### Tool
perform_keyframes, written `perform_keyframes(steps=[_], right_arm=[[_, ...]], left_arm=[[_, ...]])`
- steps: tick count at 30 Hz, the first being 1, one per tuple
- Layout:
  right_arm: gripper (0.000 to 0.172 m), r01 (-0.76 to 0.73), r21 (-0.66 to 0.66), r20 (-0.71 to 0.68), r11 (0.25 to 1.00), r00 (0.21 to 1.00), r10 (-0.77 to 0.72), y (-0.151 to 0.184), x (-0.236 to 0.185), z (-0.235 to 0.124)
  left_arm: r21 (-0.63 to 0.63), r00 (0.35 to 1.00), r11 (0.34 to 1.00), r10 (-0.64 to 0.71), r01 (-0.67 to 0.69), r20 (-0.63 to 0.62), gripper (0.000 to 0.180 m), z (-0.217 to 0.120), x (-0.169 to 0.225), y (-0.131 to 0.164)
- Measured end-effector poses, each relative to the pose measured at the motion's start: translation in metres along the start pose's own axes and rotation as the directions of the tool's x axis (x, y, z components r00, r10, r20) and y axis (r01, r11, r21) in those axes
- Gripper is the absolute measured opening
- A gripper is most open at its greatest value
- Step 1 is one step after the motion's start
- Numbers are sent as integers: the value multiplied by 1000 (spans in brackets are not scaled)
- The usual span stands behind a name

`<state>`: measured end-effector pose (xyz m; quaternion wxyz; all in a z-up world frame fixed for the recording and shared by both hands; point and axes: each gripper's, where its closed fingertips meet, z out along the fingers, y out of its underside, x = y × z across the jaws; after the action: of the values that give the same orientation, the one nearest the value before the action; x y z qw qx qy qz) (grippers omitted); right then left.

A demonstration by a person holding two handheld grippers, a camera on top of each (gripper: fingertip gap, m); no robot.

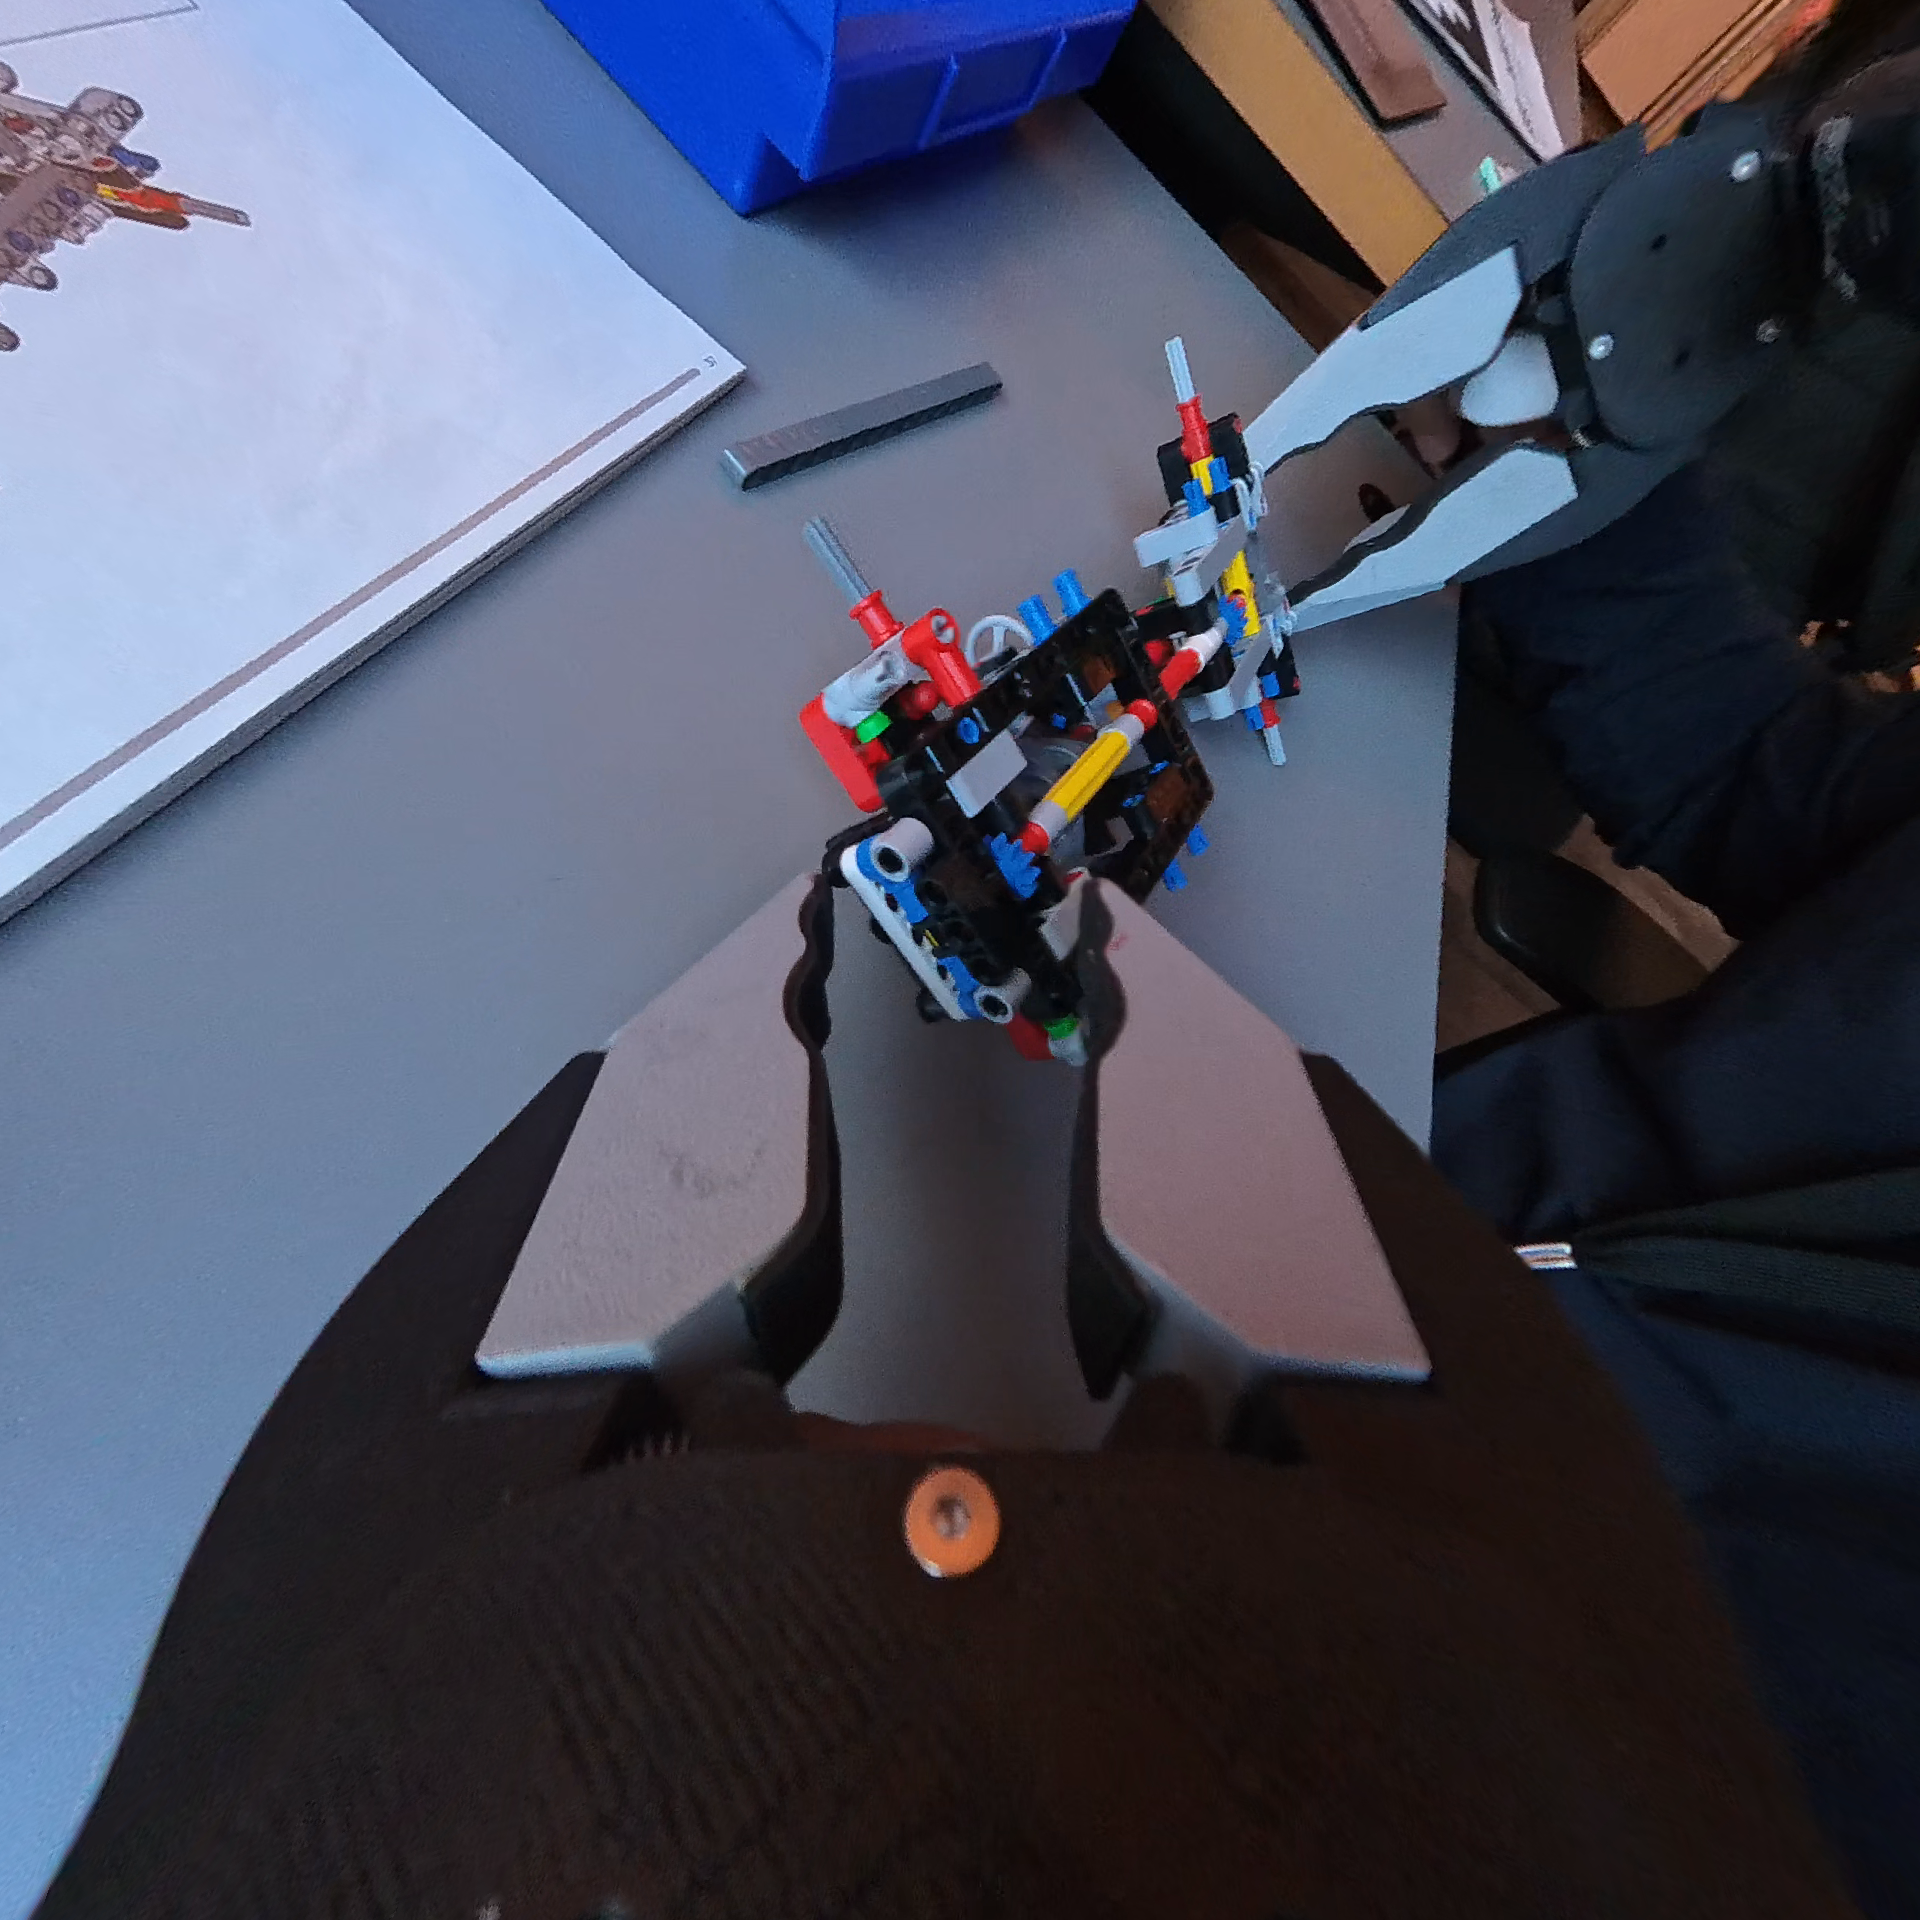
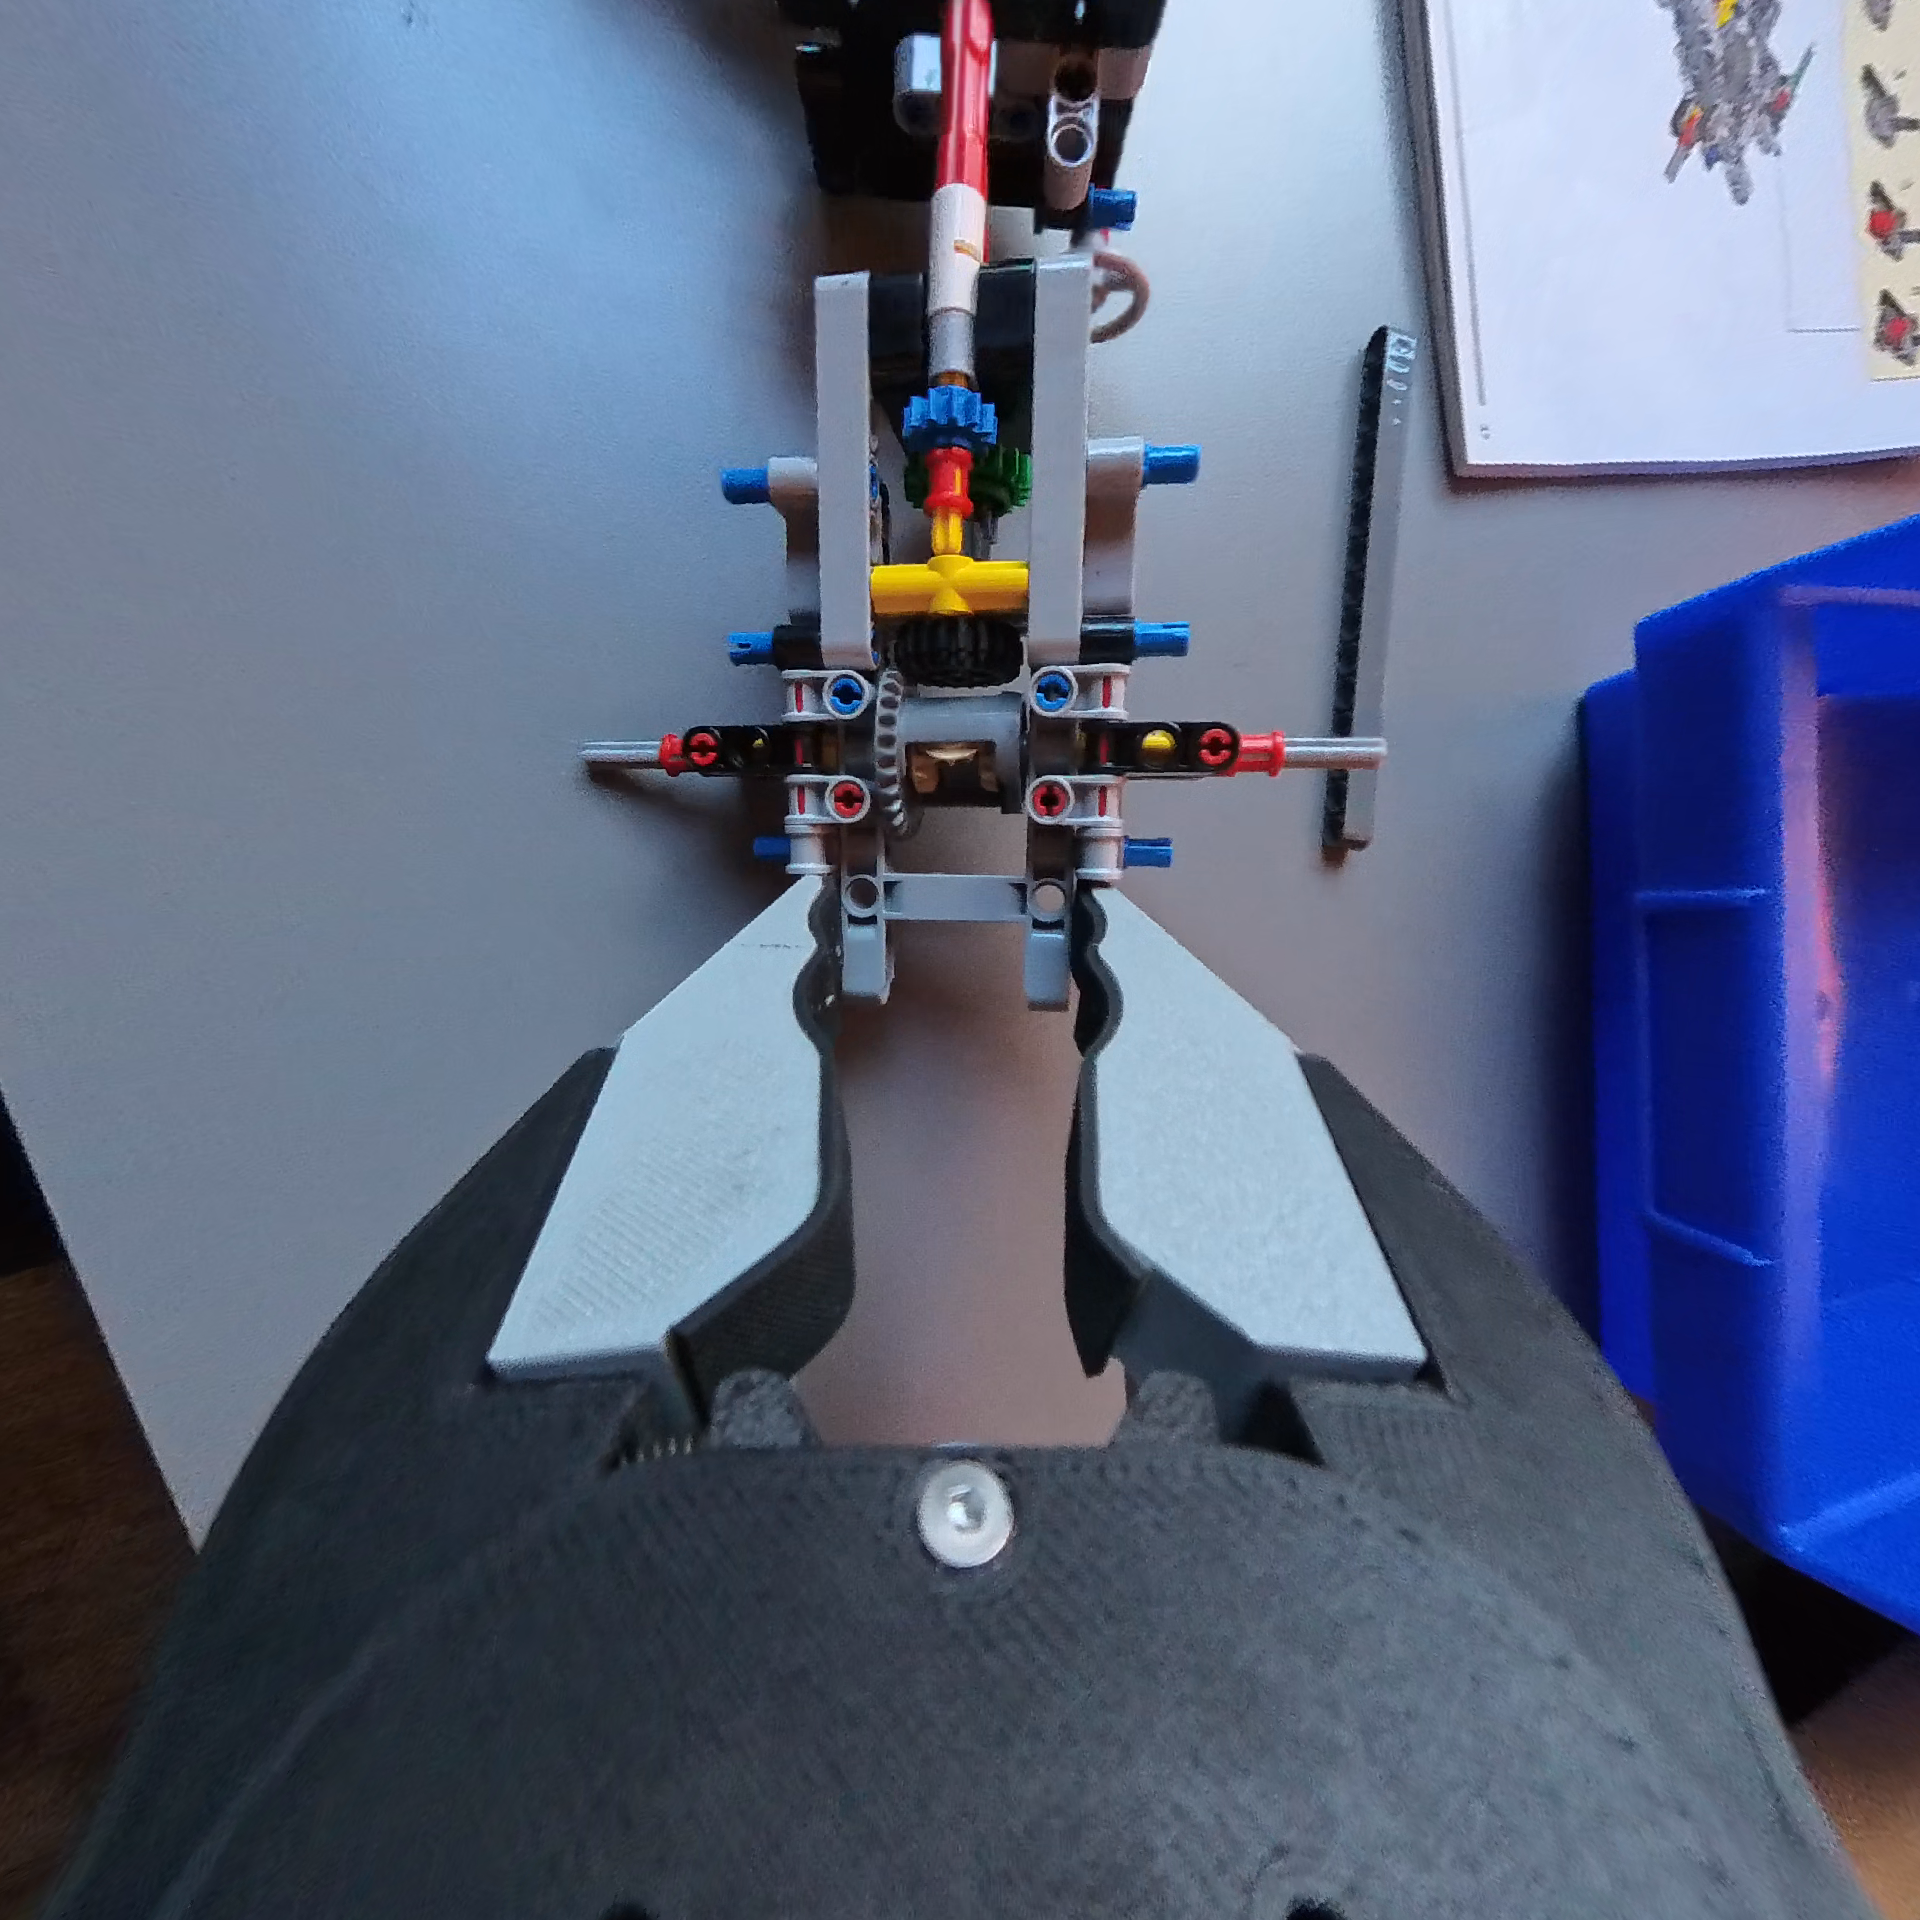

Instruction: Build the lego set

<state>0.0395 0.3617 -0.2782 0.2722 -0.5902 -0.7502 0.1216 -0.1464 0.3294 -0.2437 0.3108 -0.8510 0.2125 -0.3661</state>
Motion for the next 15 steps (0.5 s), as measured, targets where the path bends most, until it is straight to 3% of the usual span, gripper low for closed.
perform_keyframes(steps=[6,9,15], right_arm=[[42,-3,20,-35,1000,999,3,-1,-1,-1],[53,-22,4,-36,1000,999,22,2,0,-2],[60,-86,84,-39,993,995,90,-3,7,-21]], left_arm=[[24,999,999,-27,28,-20,51,-1,3,-2],[22,1000,999,-24,25,-16,51,-4,4,-2],[84,999,996,-25,23,24,50,-24,3,-8]])
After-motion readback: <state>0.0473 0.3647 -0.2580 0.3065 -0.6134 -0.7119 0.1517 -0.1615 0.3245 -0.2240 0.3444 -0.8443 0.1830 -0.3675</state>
